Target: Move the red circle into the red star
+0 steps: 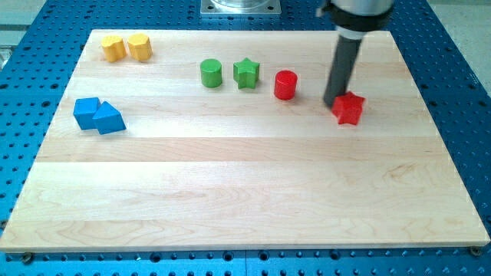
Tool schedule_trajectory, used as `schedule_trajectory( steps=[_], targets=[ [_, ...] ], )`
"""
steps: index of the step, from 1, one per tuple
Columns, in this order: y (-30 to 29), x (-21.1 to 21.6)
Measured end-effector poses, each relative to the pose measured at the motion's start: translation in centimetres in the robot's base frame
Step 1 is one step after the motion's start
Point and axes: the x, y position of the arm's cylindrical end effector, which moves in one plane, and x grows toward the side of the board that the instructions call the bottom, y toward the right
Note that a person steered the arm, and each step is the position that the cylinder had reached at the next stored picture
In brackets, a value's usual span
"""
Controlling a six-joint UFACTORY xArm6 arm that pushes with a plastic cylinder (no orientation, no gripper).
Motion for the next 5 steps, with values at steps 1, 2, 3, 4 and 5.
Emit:
schedule_trajectory(
  steps=[1, 2, 3, 4, 5],
  targets=[
    [-1.9, -0.4],
    [-9.2, 2.3],
    [-13.5, 0.4],
    [-13.5, -2.6],
    [-10.5, -4.0]
  ],
)
